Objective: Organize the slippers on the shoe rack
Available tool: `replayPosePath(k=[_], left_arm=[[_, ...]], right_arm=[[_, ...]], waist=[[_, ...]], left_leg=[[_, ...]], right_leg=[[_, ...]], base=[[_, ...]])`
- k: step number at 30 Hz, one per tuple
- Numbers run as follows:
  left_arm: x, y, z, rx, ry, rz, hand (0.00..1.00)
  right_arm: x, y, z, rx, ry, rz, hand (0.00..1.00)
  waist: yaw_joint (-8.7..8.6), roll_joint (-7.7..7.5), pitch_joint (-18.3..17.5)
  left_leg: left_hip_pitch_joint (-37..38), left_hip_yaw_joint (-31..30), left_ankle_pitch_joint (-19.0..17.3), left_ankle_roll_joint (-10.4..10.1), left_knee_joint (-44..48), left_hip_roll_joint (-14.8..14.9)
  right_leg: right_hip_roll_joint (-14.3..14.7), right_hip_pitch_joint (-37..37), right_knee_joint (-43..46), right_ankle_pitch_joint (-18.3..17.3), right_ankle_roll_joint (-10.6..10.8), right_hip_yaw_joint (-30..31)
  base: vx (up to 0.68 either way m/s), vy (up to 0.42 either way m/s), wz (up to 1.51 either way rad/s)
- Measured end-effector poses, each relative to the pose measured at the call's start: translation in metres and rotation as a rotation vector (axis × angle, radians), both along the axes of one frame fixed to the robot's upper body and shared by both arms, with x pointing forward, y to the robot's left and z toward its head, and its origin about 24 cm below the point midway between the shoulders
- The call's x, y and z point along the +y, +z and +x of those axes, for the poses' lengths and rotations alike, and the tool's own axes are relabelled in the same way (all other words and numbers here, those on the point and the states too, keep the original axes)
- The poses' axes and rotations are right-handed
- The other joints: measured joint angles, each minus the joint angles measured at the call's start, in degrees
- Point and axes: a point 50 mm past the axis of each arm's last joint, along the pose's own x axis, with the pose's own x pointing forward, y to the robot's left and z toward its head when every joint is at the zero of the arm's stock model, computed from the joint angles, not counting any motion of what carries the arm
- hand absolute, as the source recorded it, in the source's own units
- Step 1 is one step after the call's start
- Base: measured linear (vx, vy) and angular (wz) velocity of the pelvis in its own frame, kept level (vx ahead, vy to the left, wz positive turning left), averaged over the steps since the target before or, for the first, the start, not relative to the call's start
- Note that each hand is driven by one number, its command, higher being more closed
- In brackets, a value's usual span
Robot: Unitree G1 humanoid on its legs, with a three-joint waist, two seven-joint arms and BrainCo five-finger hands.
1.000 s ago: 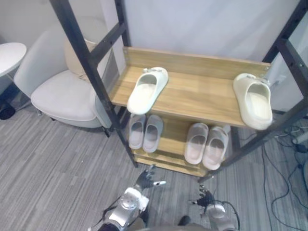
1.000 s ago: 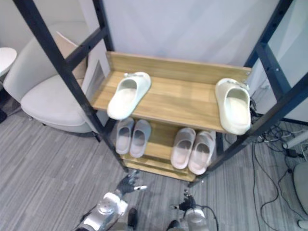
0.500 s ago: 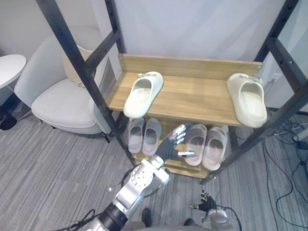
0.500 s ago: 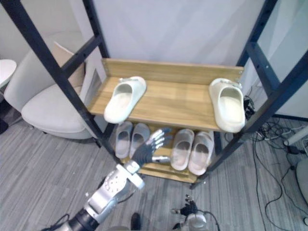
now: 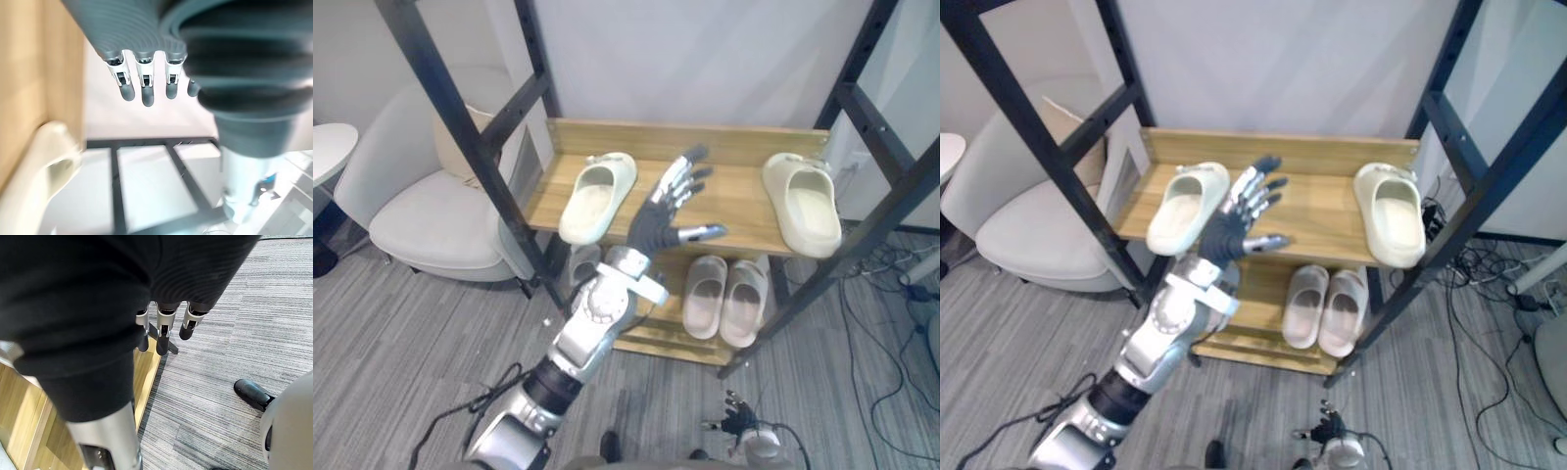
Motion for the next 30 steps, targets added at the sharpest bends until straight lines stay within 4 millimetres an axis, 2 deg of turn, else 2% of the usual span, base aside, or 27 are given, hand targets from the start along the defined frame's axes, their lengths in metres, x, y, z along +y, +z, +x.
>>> replayPosePath(k=[5, 11, 15, 19, 22, 30], left_arm=[[0.030, 0.011, 0.029, -0.003, 0.143, 0.036, 0.00], [0.069, 0.025, 0.049, -0.024, 0.287, 0.103, 0.00], [0.108, 0.017, 0.060, 0.025, 0.408, 0.216, 0.00], [0.133, 0.012, 0.065, 0.067, 0.488, 0.269, 0.00], [0.146, 0.013, 0.065, 0.061, 0.532, 0.328, 0.00], [0.164, 0.014, 0.067, 0.066, 0.591, 0.431, 0.00]], right_arm=[[0.000, -0.001, -0.001, 0.013, 0.003, 0.006, 0.00], [0.000, -0.001, -0.001, 0.019, 0.003, 0.009, 0.00], [0.001, -0.001, -0.001, 0.022, 0.005, 0.019, 0.00], [0.001, -0.001, -0.001, 0.024, 0.008, 0.025, 0.00], [0.002, -0.001, -0.001, 0.026, 0.007, 0.027, 0.00], [0.007, -0.002, -0.001, 0.027, -0.005, 0.052, 0.00]], waist=[[-0.30, -0.01, 0.00], [-0.34, -0.21, -0.06], [-0.48, -0.71, 0.11], [-0.18, -1.03, 0.32], [-0.04, -1.27, 0.47], [0.38, -2.00, 0.98]], left_leg=[[-0.16, 0.15, 0.00, 0.00, 0.00, 0.01], [-1.14, 0.58, 0.01, 0.01, 0.02, 0.08], [-1.11, 0.71, -0.01, -0.02, 0.03, -0.22], [-1.14, 0.73, -0.03, -0.05, 0.02, -0.16], [-1.20, 0.82, -0.05, -0.08, 0.01, -0.13], [-2.12, 1.50, -0.07, -0.10, 0.01, -0.02]], right_leg=[[0.00, -0.38, 0.07, -0.01, 0.00, 0.22], [0.02, -1.67, 0.29, 0.04, -0.06, 0.75], [0.30, -1.75, -0.51, 0.33, -0.45, 0.77], [0.47, -1.66, -1.01, 0.49, -0.66, 0.79], [0.48, -1.78, -1.04, 0.49, -0.66, 0.94], [0.59, -3.10, -1.04, 0.59, -0.77, 1.82]], base=[[0.01, 0.005, -0.01], [0.03, 0.013, -0.04], [0.02, 0.010, -0.02], [0.00, 0.000, 0.00], [0.00, 0.000, 0.00], [0.02, 0.015, -0.05]])
